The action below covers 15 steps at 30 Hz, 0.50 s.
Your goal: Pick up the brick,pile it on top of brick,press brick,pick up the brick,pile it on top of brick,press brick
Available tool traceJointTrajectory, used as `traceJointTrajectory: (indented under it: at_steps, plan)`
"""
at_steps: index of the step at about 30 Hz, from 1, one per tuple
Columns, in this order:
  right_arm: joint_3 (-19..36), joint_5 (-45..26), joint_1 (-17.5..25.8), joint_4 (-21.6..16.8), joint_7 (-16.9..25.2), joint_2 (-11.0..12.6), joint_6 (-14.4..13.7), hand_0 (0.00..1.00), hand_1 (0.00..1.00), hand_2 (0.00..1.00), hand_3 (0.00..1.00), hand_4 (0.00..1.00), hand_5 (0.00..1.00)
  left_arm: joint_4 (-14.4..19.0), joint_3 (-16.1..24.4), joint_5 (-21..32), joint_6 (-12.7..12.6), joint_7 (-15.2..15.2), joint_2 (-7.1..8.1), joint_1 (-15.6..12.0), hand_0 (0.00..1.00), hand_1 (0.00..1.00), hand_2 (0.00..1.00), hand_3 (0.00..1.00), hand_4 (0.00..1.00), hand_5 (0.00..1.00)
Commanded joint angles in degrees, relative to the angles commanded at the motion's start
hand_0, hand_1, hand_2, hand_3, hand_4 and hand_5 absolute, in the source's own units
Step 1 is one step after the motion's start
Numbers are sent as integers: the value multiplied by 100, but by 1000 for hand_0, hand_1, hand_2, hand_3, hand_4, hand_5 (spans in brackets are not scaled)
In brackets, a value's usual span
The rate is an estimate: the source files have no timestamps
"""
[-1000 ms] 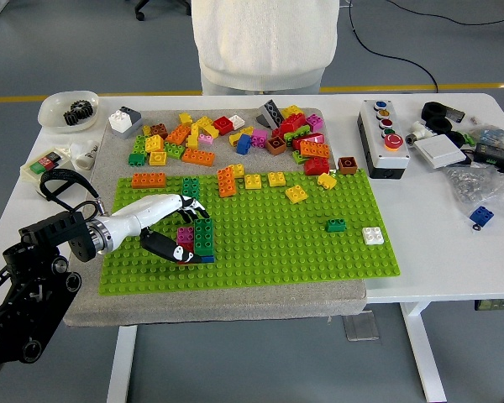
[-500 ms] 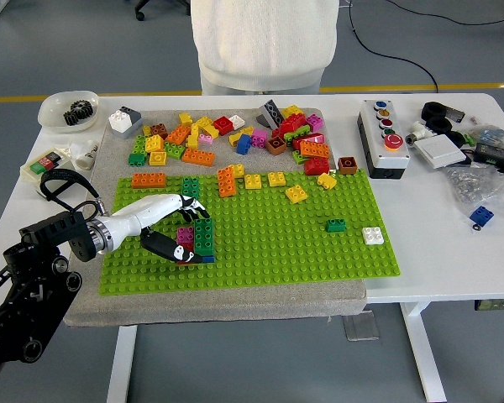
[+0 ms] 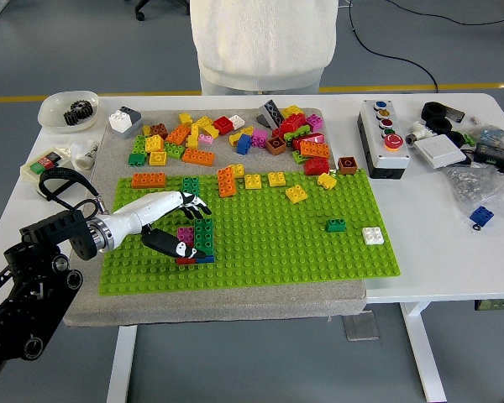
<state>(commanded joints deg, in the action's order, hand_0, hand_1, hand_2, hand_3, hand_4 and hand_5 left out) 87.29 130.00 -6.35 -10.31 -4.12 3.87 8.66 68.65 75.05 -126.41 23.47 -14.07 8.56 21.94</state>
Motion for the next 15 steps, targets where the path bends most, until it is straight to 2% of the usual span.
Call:
traceJointTrajectory:
  at_steps: [15]
  plan:
    - [32, 0, 0, 0, -8, 4, -3, 741, 643, 714, 621, 857, 414, 243, 156, 202, 50, 24, 34, 56, 846, 702, 727, 762, 998, 408]
